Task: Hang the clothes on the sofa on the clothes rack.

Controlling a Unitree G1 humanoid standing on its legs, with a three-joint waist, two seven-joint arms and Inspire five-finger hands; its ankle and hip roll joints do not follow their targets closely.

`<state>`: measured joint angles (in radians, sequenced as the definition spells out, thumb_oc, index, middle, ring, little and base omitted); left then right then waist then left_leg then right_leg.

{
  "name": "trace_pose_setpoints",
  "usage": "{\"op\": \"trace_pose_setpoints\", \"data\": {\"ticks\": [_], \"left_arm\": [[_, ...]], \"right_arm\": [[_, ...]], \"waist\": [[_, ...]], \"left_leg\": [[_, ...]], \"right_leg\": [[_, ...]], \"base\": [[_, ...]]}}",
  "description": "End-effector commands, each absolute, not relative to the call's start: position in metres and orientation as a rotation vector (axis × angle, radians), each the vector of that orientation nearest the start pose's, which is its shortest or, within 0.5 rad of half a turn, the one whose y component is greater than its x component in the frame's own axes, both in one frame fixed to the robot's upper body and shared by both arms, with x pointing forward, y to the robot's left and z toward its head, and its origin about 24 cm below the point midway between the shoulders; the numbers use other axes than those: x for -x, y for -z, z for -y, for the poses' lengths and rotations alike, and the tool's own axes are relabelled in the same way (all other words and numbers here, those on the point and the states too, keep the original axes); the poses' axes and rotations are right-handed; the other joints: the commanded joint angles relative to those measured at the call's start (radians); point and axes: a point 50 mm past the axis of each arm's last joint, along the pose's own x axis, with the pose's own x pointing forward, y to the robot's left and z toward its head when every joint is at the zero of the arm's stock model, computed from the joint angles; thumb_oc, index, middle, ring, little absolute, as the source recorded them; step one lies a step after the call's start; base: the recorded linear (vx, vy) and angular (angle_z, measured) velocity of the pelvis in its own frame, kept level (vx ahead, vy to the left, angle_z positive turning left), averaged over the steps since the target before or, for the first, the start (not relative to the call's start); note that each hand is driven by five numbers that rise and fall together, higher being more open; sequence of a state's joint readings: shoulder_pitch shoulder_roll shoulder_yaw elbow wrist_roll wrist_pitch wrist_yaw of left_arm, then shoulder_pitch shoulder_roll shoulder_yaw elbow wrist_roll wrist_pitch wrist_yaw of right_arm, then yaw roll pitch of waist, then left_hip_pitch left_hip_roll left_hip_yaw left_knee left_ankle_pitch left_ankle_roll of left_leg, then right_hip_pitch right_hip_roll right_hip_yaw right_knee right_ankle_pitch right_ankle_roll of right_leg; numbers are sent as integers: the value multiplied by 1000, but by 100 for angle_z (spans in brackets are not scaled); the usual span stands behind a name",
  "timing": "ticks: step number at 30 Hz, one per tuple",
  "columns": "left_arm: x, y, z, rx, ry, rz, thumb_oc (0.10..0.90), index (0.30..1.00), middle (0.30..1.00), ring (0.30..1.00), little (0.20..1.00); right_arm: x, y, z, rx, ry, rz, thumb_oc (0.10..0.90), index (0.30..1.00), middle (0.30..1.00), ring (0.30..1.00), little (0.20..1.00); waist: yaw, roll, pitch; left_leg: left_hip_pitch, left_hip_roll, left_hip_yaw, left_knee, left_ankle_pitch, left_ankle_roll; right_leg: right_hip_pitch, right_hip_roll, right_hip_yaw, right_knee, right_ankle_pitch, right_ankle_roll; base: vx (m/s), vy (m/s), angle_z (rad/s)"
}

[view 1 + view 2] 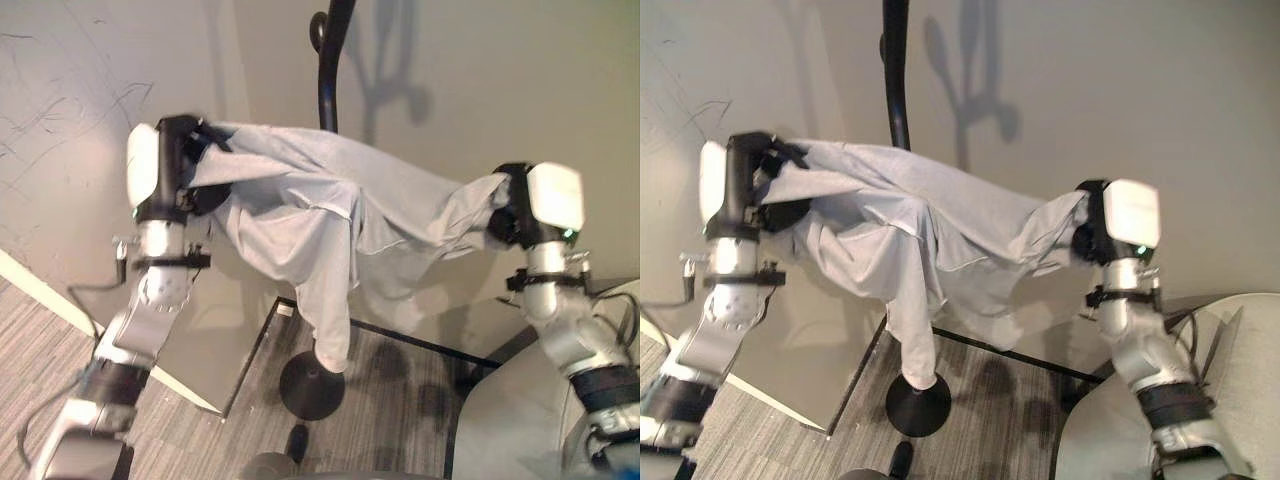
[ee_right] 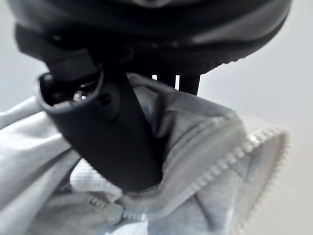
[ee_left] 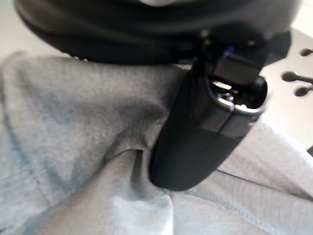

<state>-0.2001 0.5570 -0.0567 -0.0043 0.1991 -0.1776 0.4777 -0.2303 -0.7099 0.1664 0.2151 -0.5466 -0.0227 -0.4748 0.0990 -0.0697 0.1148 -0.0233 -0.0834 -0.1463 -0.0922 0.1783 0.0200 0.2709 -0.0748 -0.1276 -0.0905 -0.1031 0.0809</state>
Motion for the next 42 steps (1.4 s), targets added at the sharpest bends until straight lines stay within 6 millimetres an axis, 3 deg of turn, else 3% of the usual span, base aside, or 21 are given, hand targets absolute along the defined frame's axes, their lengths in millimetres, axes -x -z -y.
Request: {"op": "trace_pose_setpoints", "data": {"ticks": [1, 5, 9, 10, 11, 12, 13, 14, 15, 18, 21, 28, 30, 33, 34, 36, 39, 40, 42], "left_arm": [[-272, -157, -278, -576, -603, 516, 400, 300, 300, 300, 300], [-262, -110, -258, -421, -489, 360, 400, 300, 300, 300, 300], [-257, -61, -223, -73, -348, 169, 400, 300, 300, 300, 300], [-257, -47, -212, 21, -309, 103, 400, 300, 300, 300, 300], [-255, -37, -206, 81, -286, 57, 400, 300, 300, 300, 300], [-253, -29, -199, 127, -258, 19, 400, 300, 300, 300, 300], [-251, -21, -192, 161, -229, -20, 411, 316, 316, 316, 316], [-249, -14, -186, 195, -211, -54, 529, 493, 493, 493, 493], [-246, -11, -184, 216, -198, -73, 800, 900, 900, 900, 900], [-240, -6, -181, 263, -184, -104, 800, 900, 900, 900, 900], [-238, -6, -187, 282, -207, -100, 800, 900, 900, 900, 900], [-226, -16, -228, 250, -356, -37, 800, 900, 900, 900, 900], [-221, -17, -239, 187, -365, -44, 800, 900, 900, 900, 900], [-211, -26, -264, -41, -328, -42, 800, 900, 900, 900, 900], [-210, -25, -264, -42, -327, -44, 800, 900, 900, 900, 900], [-191, -55, -307, -279, -269, 16, 800, 900, 900, 900, 900], [-184, -73, -335, -391, -317, 41, 800, 900, 900, 900, 900], [-183, -73, -336, -392, -316, 41, 800, 900, 900, 900, 900], [-173, -82, -355, -394, -387, 71, 800, 900, 900, 900, 900]], "right_arm": [[-285, -140, 315, 1354, 537, 254, 400, 300, 300, 300, 300], [-281, -97, 295, 1243, 426, 153, 400, 300, 300, 300, 300], [-281, -56, 259, 972, 336, 72, 400, 300, 300, 300, 300], [-283, -48, 244, 871, 308, 61, 438, 356, 356, 356, 356], [-283, -44, 232, 804, 277, 60, 577, 566, 566, 566, 566], [-283, -39, 220, 750, 231, 53, 626, 639, 639, 639, 639], [-281, -34, 208, 699, 182, 44, 800, 900, 900, 900, 900], [-280, -30, 197, 652, 136, 41, 800, 900, 900, 900, 900], [-277, -29, 189, 621, 103, 42, 800, 900, 900, 900, 900], [-270, -27, 174, 567, 16, 54, 800, 900, 900, 900, 900], [-268, -29, 173, 522, 3, 57, 800, 900, 900, 900, 900], [-258, -60, 214, 392, 116, 165, 800, 900, 900, 900, 900], [-255, -74, 224, 336, 146, 226, 800, 900, 900, 900, 900], [-249, -104, 246, 355, 147, 327, 800, 900, 900, 900, 900], [-249, -104, 246, 354, 146, 326, 800, 900, 900, 900, 900], [-233, -137, 284, 361, 178, 432, 800, 900, 900, 900, 900], [-222, -143, 304, 298, 219, 463, 800, 900, 900, 900, 900], [-221, -143, 304, 296, 218, 462, 800, 900, 900, 900, 900], [-210, -143, 319, 235, 264, 479, 800, 900, 900, 900, 900]], "waist": [[36, -12, -93], [46, -18, -91], [42, -14, -89], [39, -10, -85], [36, -8, -82], [34, -5, -80], [31, -1, -78], [28, 1, -77], [25, 4, -78], [17, 10, -79], [12, 11, -81], [-1, 21, -86], [-4, 24, -85], [-9, 23, -84], [-8, 24, -87], [-13, 28, -89], [-11, 29, -93], [-11, 29, -95], [-12, 30, -95]], "left_leg": [[129, 86, -22, 5, -194, -32], [126, 82, -27, 5, -195, -28], [129, 82, -28, 5, -205, -23], [128, 80, -27, 5, -202, -21], [128, 79, -27, 5, -201, -20], [127, 78, -25, 5, -201, -19], [128, 77, -24, 5, -199, -18], [128, 76, -21, 5, -199, -17], [129, 75, -18, 5, -200, -17], [133, 74, -13, 5, -202, -15], [133, 72, -10, 5, -202, -15], [133, 69, 3, 5, -209, -13], [133, 69, 7, 5, -210, -13], [127, 66, 13, 5, -203, -12], [132, 68, 12, 5, -213, -12], [127, 67, 19, 5, -210, -13], [126, 67, 17, 5, -212, -14], [130, 69, 16, 5, -222, -14], [123, 66, 13, 5, -213, -15]], "right_leg": [[-150, 14, -43, 3, 125, 1], [-154, 9, -46, 3, 129, 2], [-150, 8, -46, 3, 124, 2], [-152, 7, -45, 3, 126, 3], [-153, 6, -44, 3, 129, 3], [-154, 4, -42, 3, 131, 4], [-155, 3, -40, 3, 133, 4], [-156, 1, -40, 3, 134, 5], [-155, 0, -38, 3, 134, 5], [-155, -3, -37, 3, 135, 6], [-156, -4, -35, 3, 137, 7], [-158, -8, -31, 3, 136, 12], [-158, -7, -28, 3, 136, 13], [-166, -9, -23, 3, 145, 14], [-162, -6, -22, 3, 136, 15], [-170, -11, -19, 3, 142, 20], [-171, -10, -17, 3, 140, 22], [-167, -9, -15, 3, 130, 23], [-175, -10, -16, 3, 136, 23]], "base": [[22, 24, 5], [-21, 20, 8], [-24, 19, 5], [-3, 20, 14], [-41, 31, 12], [-31, 35, 7], [-23, 43, -4], [-17, 43, -15], [-9, 42, -16], [-6, 35, -1], [-10, 23, 0], [-4, 26, 0], [-3, 11, -3], [-18, 19, -5], [-8, 19, -6], [-27, 34, -8], [-2, 17, -9], [-8, 7, -6], [-28, 9, -6]]}}
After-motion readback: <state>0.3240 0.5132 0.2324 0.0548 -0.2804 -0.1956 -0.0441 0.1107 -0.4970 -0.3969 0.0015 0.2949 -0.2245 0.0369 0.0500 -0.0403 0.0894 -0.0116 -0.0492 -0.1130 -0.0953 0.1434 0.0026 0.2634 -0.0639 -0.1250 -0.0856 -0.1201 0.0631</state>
